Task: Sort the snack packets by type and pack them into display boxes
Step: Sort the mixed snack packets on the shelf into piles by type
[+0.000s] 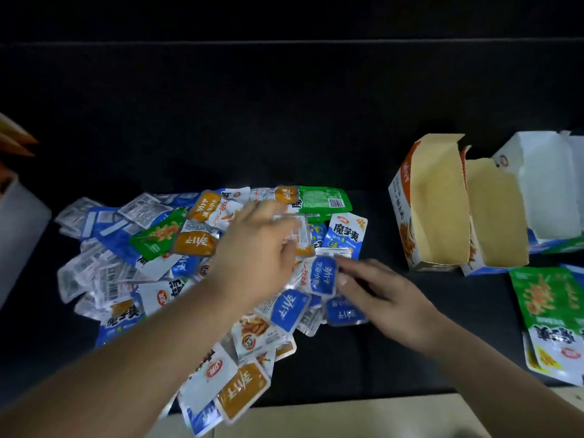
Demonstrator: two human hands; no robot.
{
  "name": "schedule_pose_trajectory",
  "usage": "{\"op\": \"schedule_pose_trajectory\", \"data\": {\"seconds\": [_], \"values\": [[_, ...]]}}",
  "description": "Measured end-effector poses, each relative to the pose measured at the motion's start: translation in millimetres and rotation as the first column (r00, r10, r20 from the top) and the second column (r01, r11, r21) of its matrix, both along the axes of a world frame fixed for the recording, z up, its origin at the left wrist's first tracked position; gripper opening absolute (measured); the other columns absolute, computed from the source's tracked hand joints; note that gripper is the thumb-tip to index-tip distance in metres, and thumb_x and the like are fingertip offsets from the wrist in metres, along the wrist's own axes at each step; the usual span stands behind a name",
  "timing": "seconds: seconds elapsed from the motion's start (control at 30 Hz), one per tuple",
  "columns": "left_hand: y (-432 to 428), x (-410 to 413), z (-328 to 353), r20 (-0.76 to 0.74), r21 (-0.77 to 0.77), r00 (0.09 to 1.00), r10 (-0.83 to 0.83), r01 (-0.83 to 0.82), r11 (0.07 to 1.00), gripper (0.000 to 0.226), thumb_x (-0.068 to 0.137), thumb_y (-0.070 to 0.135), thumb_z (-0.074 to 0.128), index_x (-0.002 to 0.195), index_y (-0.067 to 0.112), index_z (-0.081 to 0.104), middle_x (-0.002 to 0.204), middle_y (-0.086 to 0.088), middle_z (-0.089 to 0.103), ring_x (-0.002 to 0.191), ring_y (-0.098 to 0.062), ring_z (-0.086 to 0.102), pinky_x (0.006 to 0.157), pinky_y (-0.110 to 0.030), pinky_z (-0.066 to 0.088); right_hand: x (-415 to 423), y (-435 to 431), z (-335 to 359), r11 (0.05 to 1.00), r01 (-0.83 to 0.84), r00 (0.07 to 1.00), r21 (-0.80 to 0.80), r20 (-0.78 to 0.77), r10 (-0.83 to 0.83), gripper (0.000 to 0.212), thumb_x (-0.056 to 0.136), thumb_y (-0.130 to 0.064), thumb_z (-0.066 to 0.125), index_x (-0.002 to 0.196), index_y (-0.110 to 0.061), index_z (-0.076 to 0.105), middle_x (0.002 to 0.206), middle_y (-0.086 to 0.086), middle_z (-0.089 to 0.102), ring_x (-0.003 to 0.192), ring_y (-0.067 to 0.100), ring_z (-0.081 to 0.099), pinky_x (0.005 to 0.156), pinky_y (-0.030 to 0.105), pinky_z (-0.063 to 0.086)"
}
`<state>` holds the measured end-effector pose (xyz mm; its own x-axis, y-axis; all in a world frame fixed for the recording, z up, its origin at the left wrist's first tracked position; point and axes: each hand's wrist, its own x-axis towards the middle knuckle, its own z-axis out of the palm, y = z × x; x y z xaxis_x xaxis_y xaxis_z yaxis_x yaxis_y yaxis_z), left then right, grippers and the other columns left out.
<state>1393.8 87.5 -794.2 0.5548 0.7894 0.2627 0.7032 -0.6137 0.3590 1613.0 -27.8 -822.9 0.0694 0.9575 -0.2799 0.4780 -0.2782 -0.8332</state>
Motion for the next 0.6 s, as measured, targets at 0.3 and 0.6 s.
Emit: {"op": "schedule_pose_trajectory", "data": {"seconds": [0.3, 0.6], "values": [[57, 49, -25, -0.463, -0.272, 0.886, -0.014, -0.127, 0.954, 0.083, 0.098, 0.049, 0.06, 0.165, 0.032, 0.014, 0.164, 0.002, 0.027, 0.149, -0.031, 0.027, 0.122, -0.057, 0.026, 13, -2, -5, 0.991, 0.129, 0.989, -0.039, -0.074, -0.132, 0.052, 0.095, -0.044, 0.068, 0.144, -0.047, 0.051, 0.13, -0.033, 0.049, 0.136, 0.0, 0.043, 0.119, 0.031, 0.038], [41, 59, -18, -0.475, -0.292, 0.88, 0.027, -0.186, 0.938, 0.058, 0.096, 0.035, 0.067, 0.148, 0.028, 0.042, 0.165, 0.002, 0.031, 0.15, -0.028, 0.027, 0.115, -0.074, 0.025, 13, -1, -10, 0.998, 0.037, 0.995, -0.045, 0.089, -0.033, 0.074, 0.096, -0.057, 0.061, 0.16, -0.042, 0.027, 0.123, -0.035, 0.046, 0.133, 0.005, 0.042, 0.116, 0.034, 0.039]]}}
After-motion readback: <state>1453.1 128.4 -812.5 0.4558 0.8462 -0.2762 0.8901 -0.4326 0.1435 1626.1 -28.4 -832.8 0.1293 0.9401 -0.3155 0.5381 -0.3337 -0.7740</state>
